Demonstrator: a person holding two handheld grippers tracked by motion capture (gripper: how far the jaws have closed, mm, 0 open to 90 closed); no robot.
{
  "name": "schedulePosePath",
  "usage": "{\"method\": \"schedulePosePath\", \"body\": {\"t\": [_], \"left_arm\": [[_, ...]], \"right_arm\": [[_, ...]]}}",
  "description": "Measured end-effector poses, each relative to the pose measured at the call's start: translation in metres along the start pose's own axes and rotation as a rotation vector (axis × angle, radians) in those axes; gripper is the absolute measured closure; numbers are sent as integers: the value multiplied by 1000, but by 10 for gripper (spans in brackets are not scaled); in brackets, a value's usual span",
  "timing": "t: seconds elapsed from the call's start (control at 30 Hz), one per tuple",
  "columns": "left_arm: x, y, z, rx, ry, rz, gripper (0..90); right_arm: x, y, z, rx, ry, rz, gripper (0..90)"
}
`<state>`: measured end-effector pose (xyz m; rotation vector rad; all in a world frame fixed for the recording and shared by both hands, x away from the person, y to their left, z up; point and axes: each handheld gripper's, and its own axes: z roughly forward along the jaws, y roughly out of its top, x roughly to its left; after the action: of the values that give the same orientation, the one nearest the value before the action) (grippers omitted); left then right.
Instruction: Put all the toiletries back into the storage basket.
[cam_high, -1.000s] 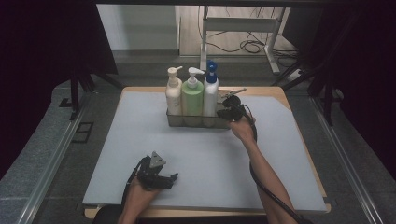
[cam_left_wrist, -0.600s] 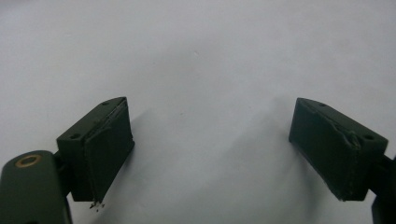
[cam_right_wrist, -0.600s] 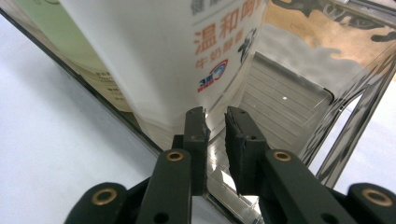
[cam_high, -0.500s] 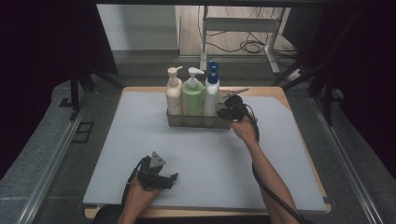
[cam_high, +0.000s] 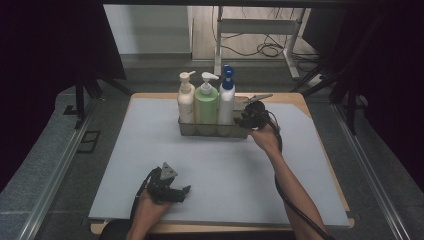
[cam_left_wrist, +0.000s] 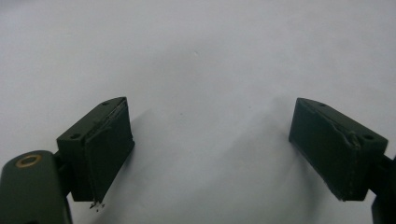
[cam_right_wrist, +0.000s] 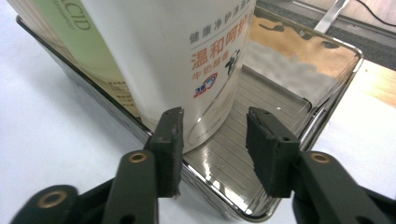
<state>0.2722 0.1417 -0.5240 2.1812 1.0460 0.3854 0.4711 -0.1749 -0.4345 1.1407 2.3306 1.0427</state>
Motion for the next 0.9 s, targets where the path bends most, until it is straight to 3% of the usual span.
{"method": "schedulePosePath", "body": {"t": [0.33, 0.9], "left_arm": [[0, 0, 0, -1, 0, 0, 129], [0, 0, 0, -1, 0, 0, 129]], "right_arm": [[5, -2, -12, -23, 17, -21, 444], [18, -5, -18, -9, 28, -70, 323]]}}
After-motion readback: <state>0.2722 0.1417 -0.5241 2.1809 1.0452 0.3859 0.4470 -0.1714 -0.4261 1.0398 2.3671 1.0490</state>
